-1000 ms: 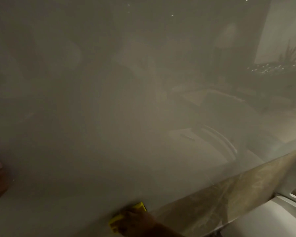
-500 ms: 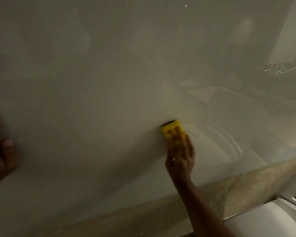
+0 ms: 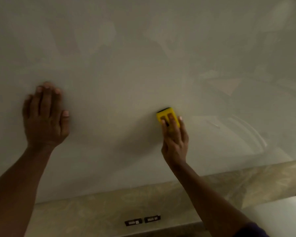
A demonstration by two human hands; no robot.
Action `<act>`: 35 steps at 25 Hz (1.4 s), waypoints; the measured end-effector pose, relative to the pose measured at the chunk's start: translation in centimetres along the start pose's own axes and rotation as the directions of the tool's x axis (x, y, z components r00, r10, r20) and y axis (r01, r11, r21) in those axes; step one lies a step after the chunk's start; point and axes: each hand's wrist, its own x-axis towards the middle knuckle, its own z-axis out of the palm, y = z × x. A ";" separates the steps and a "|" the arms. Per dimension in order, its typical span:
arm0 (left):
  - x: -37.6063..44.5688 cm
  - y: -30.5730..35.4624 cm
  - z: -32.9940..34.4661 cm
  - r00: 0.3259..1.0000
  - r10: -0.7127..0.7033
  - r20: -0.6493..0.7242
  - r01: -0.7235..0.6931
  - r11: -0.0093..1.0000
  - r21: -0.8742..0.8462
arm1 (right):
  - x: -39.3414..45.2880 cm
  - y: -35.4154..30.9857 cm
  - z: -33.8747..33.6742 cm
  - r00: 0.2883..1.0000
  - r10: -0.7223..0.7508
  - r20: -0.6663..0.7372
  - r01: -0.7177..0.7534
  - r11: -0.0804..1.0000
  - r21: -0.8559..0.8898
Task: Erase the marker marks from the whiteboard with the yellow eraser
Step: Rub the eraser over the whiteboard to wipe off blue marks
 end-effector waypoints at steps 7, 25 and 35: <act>0.9 0.3 -3.1 0.995 0.044 0.087 -0.049 0.997 0.058 | 2.3 -11.4 5.8 0.652 -0.697 0.299 0.696 0.707 0.130; 5.8 4.7 -4.2 0.996 -0.017 0.082 0.018 1.000 -0.013 | 21.8 -8.4 -1.2 0.645 -0.749 0.149 0.763 0.641 -0.083; 16.2 16.6 -0.9 0.972 -0.234 -0.026 0.228 0.965 -0.129 | 25.0 6.9 -9.3 0.957 -0.279 -0.076 0.259 0.943 -0.208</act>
